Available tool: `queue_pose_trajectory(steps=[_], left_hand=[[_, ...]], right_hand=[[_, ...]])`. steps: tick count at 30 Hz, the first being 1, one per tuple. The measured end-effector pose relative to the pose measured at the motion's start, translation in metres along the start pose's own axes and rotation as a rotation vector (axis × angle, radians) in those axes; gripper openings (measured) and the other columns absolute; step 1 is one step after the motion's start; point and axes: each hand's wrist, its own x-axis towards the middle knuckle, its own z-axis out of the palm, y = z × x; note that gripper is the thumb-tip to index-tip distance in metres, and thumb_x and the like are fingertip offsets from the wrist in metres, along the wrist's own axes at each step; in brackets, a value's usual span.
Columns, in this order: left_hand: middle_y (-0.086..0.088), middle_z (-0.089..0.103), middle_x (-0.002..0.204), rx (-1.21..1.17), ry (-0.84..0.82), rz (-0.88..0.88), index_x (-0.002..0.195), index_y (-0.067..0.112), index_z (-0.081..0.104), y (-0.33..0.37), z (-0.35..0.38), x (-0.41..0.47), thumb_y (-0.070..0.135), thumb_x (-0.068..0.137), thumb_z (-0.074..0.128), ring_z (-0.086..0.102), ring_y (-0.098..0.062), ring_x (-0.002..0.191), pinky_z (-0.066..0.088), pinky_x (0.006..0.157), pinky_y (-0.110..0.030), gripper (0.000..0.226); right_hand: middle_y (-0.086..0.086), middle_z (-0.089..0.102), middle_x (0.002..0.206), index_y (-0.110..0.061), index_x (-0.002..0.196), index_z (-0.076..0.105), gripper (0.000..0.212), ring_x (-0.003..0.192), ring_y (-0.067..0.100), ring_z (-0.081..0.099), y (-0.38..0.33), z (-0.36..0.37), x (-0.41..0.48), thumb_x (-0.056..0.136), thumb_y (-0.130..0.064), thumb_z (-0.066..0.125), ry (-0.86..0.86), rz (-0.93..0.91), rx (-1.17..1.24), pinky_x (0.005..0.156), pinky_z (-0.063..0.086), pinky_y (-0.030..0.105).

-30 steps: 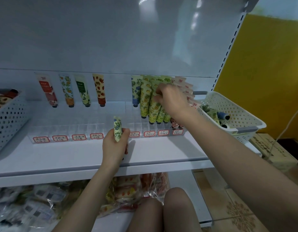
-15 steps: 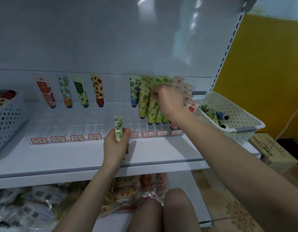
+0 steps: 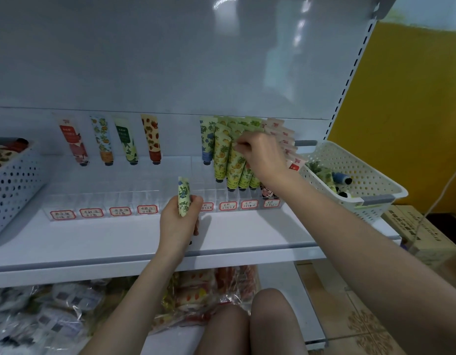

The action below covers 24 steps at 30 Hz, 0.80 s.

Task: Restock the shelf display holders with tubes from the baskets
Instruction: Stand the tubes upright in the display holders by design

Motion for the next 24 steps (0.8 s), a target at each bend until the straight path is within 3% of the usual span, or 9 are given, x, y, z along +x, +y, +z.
queue_pose_trajectory(steps=[4, 13, 20, 24], left_hand=[[-0.005, 0.05, 0.056, -0.005, -0.005, 0.012, 0.075, 0.018, 0.051, 0.002, 0.0, -0.001, 0.023, 0.093, 0.053, 0.044, -0.004, 0.037, 0.036, 0.037, -0.016, 0.019], [-0.006, 0.05, 0.056, -0.015, -0.013, 0.015, 0.076, 0.017, 0.052, 0.003, -0.002, -0.003, 0.023, 0.093, 0.054, 0.043, -0.003, 0.037, 0.035, 0.037, -0.016, 0.018], [-0.006, 0.05, 0.055, -0.012, 0.0, 0.026, 0.076, 0.017, 0.051, 0.001, -0.005, -0.001, 0.021, 0.093, 0.053, 0.043, -0.004, 0.036, 0.035, 0.036, -0.015, 0.018], [-0.006, 0.05, 0.056, -0.01, -0.007, 0.022, 0.076, 0.017, 0.052, 0.002, -0.004, -0.001, 0.022, 0.094, 0.053, 0.044, -0.003, 0.036, 0.036, 0.036, -0.015, 0.018]], right_hand=[[0.013, 0.067, 0.086, 0.001, 0.086, 0.066, 0.017, 0.068, 0.028, 0.063, 0.002, -0.004, 0.0, 0.092, -0.011, 0.056, -0.015, 0.001, 0.039, 0.066, 0.054, 0.042], [0.015, 0.066, 0.092, 0.002, 0.09, 0.066, 0.016, 0.084, 0.03, 0.062, -0.006, -0.003, 0.001, 0.092, -0.003, 0.05, -0.048, -0.089, -0.082, 0.073, 0.051, 0.043], [0.013, 0.06, 0.1, -0.004, 0.097, 0.064, 0.018, 0.088, 0.029, 0.058, -0.007, -0.002, 0.002, 0.094, -0.006, 0.047, -0.012, -0.07, -0.17, 0.062, 0.04, 0.029], [0.012, 0.061, 0.101, -0.004, 0.098, 0.065, 0.017, 0.089, 0.03, 0.059, -0.007, -0.003, 0.001, 0.094, -0.008, 0.049, -0.011, -0.048, -0.123, 0.069, 0.051, 0.038]])
